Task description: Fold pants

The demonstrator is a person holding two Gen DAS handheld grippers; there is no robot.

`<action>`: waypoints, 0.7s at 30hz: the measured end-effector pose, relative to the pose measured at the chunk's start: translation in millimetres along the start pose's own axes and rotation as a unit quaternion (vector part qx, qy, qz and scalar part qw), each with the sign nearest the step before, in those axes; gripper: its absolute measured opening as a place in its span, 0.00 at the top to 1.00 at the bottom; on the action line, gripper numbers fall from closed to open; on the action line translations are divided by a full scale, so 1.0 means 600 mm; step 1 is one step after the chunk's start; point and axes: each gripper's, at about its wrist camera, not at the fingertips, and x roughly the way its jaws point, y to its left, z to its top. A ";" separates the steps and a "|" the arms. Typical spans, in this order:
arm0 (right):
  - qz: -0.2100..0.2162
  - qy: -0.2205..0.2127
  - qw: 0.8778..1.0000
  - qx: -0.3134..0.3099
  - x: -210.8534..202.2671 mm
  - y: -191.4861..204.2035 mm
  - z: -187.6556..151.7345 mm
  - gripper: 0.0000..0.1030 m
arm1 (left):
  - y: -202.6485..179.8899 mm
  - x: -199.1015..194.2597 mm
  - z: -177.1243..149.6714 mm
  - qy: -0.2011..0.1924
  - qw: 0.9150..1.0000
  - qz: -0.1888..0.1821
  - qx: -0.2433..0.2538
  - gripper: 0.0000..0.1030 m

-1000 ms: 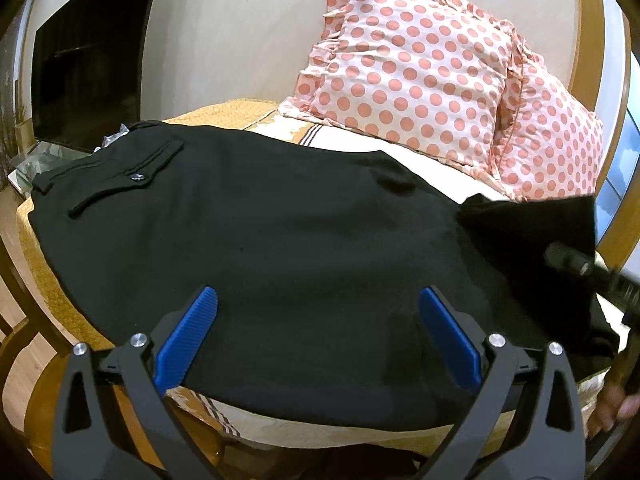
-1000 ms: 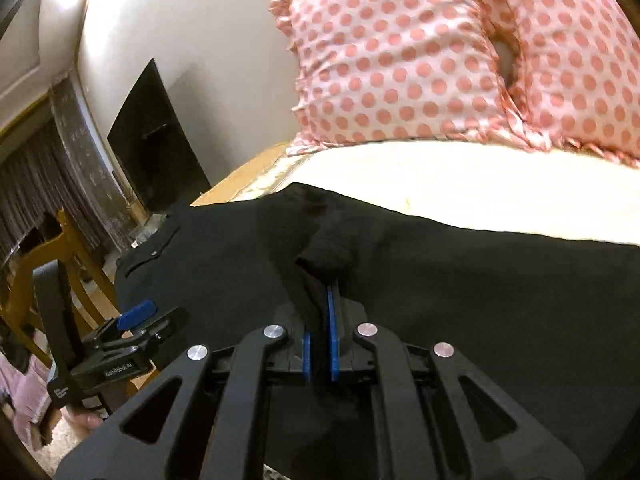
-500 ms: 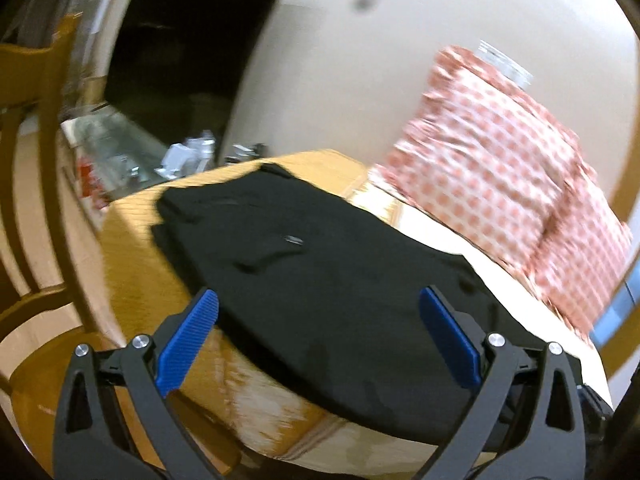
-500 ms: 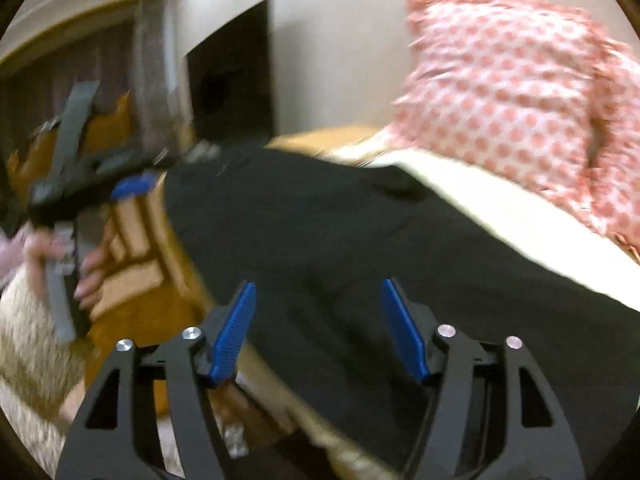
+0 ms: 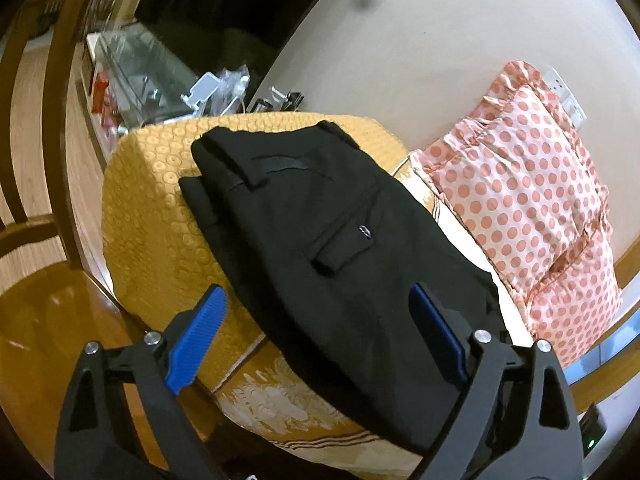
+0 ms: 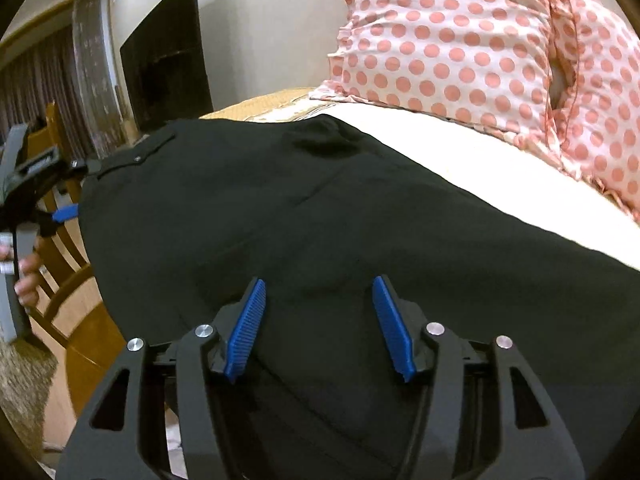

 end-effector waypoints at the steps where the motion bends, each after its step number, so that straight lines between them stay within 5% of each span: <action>1: 0.002 -0.001 1.000 0.002 0.000 -0.002 0.001 0.43 | 0.002 0.004 0.001 0.005 1.000 -0.004 -0.006 0.12; 17: 0.001 -0.010 1.000 0.004 -0.003 0.008 -0.009 0.42 | -0.030 0.004 0.010 0.012 1.000 -0.018 -0.013 0.32; 21: 0.002 -0.013 1.000 0.005 -0.002 0.009 -0.010 0.41 | -0.010 0.021 0.025 0.012 0.999 0.005 -0.046 0.56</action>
